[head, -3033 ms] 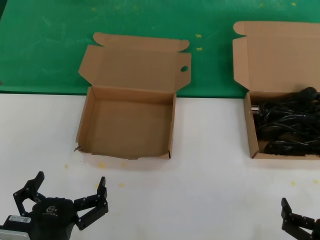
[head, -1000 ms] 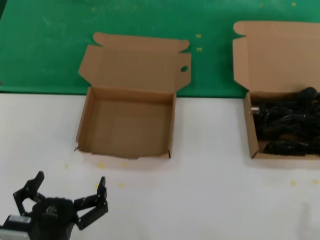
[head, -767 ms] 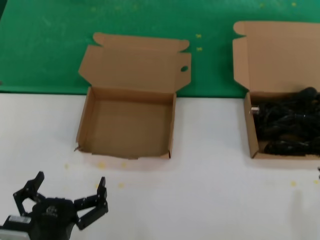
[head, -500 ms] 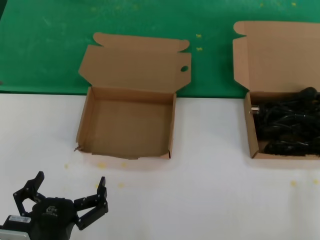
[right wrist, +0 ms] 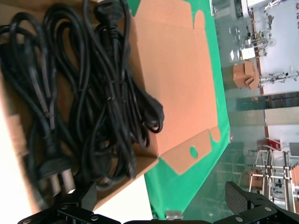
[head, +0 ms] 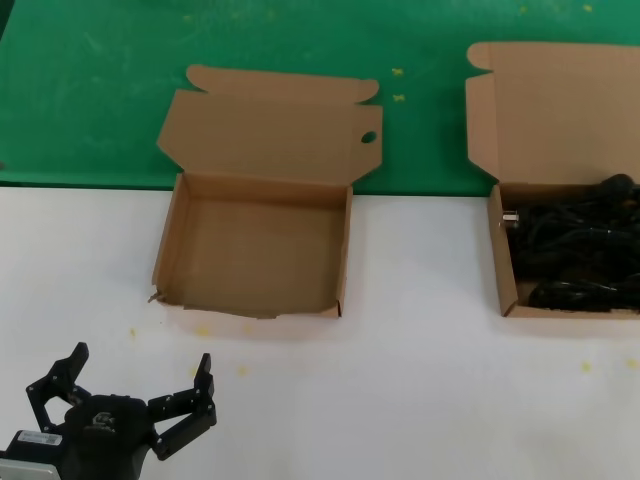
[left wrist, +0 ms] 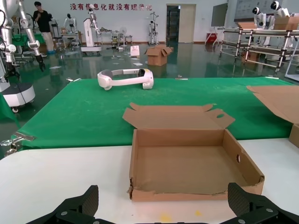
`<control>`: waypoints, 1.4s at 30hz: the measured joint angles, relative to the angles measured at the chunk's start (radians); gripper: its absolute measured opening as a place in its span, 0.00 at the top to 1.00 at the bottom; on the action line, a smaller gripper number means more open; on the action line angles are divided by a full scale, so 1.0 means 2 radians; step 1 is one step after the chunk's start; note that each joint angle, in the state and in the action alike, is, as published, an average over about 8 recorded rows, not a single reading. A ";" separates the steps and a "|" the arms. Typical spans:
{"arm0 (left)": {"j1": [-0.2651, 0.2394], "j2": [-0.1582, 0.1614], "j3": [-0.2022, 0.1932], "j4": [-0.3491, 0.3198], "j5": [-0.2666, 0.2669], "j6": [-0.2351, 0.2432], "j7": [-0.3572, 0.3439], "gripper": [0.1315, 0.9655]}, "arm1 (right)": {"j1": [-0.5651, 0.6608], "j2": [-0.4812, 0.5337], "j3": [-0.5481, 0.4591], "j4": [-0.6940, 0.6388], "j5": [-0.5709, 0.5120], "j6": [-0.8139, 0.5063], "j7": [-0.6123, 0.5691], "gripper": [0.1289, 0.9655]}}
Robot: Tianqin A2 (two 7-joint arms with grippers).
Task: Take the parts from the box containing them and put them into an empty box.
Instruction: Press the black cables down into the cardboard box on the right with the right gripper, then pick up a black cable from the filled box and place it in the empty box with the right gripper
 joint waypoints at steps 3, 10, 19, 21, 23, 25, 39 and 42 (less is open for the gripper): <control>0.000 0.000 0.000 0.000 0.000 0.000 0.000 0.00 | 0.015 -0.015 0.000 -0.028 0.000 -0.024 0.004 0.00; 0.000 0.000 0.000 0.000 0.000 0.000 0.000 0.00 | 0.045 -0.035 -0.001 -0.074 0.000 -0.095 0.060 0.00; 0.000 0.000 0.000 0.000 0.000 0.000 0.000 0.00 | 0.074 -0.047 -0.001 -0.132 -0.072 -0.217 0.183 0.00; 0.000 0.000 0.000 0.000 0.000 0.000 0.000 0.00 | 0.080 -0.047 -0.001 -0.140 -0.111 -0.252 0.227 0.00; 0.000 0.000 0.000 0.000 0.000 0.000 0.000 0.00 | 0.085 -0.045 -0.001 -0.144 -0.153 -0.286 0.272 0.00; 0.000 0.000 0.000 0.000 0.000 0.000 0.000 0.00 | 0.088 -0.042 -0.001 -0.144 -0.197 -0.316 0.318 0.00; 0.000 0.000 0.000 0.000 0.000 0.000 0.000 0.00 | 0.082 -0.012 0.004 -0.108 -0.482 -0.426 0.632 0.01; 0.000 0.000 0.000 0.000 0.000 0.000 0.000 0.00 | 0.078 -0.012 0.015 -0.101 -0.545 -0.442 0.699 0.01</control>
